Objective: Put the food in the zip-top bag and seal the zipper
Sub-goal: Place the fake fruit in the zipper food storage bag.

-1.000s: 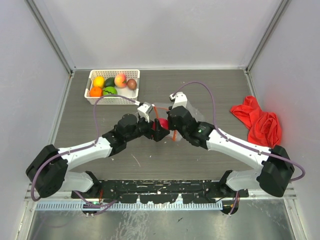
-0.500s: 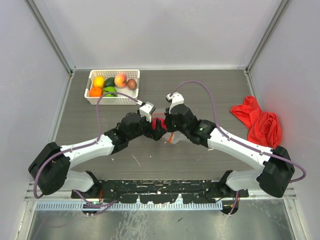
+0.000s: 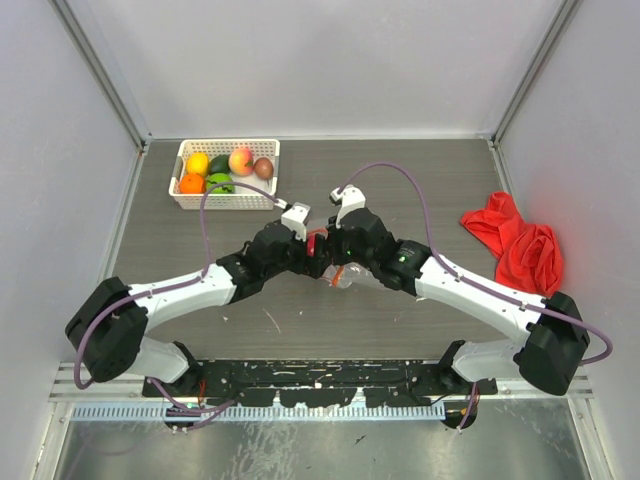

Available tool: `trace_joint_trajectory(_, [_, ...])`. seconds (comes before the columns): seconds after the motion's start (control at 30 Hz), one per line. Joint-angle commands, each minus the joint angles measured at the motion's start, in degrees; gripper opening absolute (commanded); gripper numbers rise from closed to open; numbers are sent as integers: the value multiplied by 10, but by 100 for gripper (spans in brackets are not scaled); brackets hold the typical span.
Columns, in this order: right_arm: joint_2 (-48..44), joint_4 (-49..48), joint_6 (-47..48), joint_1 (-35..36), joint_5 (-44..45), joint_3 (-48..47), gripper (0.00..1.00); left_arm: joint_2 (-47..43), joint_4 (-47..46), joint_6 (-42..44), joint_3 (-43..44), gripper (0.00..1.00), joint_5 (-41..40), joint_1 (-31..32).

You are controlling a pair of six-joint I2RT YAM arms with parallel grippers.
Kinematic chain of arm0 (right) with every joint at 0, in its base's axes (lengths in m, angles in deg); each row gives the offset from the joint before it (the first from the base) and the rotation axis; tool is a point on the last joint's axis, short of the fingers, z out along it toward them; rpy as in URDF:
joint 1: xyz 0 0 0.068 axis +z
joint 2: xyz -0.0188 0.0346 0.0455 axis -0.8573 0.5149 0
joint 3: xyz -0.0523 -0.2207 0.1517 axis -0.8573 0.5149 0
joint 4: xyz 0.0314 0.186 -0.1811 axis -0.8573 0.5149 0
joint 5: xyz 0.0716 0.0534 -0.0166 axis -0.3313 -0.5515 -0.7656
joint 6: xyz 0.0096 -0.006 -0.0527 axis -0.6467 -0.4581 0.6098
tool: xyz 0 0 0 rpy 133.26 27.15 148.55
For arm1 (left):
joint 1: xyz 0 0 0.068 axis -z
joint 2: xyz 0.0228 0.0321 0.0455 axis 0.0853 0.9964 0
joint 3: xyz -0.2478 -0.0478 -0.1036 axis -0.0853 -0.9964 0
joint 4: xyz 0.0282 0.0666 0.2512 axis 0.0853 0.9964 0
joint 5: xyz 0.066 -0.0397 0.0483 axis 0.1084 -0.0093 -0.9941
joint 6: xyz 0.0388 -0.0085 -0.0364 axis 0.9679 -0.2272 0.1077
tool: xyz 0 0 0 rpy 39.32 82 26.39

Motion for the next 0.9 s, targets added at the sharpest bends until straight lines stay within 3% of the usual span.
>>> trace_joint_trajectory(0.0, [-23,-42,-16,3,-6,-1,0,-24,-48,-30,11,86,6,0])
trace_joint_trajectory(0.27, [-32,-48,-33,-5,22,21,0,-49,-37,-53,14,97,23,1])
trace_joint_trajectory(0.57, [-37,-54,-42,-8,20,29,0,-63,-20,-80,23,100,30,0])
trace_joint_trajectory(0.87, [-42,-58,-45,-13,23,36,0,-160,120,-140,31,99,-30,-1])
